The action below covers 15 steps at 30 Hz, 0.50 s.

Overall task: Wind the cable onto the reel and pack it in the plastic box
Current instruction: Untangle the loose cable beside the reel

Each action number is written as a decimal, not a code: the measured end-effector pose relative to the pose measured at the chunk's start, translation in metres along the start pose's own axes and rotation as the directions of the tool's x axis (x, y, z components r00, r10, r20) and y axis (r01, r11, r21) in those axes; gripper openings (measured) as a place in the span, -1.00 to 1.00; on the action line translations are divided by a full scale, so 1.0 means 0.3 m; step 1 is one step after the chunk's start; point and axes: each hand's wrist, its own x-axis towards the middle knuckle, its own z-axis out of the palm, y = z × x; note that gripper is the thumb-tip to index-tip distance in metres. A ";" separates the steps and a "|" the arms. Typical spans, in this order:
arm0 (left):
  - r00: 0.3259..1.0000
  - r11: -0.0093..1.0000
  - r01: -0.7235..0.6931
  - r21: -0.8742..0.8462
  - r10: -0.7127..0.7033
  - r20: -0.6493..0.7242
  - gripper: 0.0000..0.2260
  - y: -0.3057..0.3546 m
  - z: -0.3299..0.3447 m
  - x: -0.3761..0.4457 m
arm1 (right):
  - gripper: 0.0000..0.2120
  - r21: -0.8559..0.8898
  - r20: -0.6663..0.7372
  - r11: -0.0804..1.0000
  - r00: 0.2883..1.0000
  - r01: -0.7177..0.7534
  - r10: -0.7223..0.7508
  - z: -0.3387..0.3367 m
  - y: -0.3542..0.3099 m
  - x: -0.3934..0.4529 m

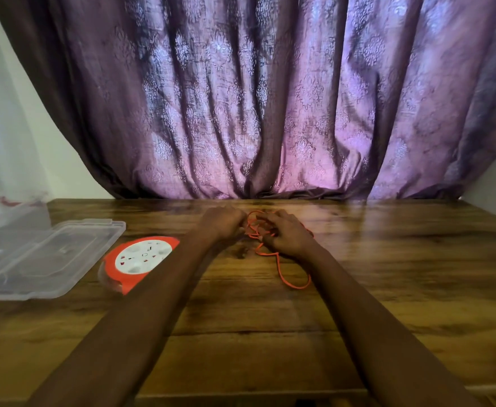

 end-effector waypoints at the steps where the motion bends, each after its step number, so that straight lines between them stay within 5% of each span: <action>1: 1.000 0.999 -0.025 -0.034 0.025 0.002 -0.79 -0.005 -0.005 0.004 | -0.43 -0.049 -0.009 0.999 1.000 0.004 -0.004 -0.003 0.002 0.002; 7: 0.983 0.864 -0.051 -0.500 -0.044 -0.177 -0.85 -0.068 -0.077 -0.020 | -0.53 -0.274 -0.087 0.955 0.992 -0.109 0.089 -0.010 -0.008 0.013; 11: 0.934 0.457 -0.004 -0.890 -0.317 -0.166 -0.80 -0.148 -0.134 -0.065 | -0.50 -0.229 -0.107 0.939 0.965 -0.257 0.238 -0.025 0.024 0.028; 15: 0.816 0.023 0.006 -1.000 -0.577 -0.008 -0.78 -0.221 -0.143 -0.090 | -0.51 -0.194 -0.161 0.918 0.934 -0.346 0.318 -0.031 0.074 0.030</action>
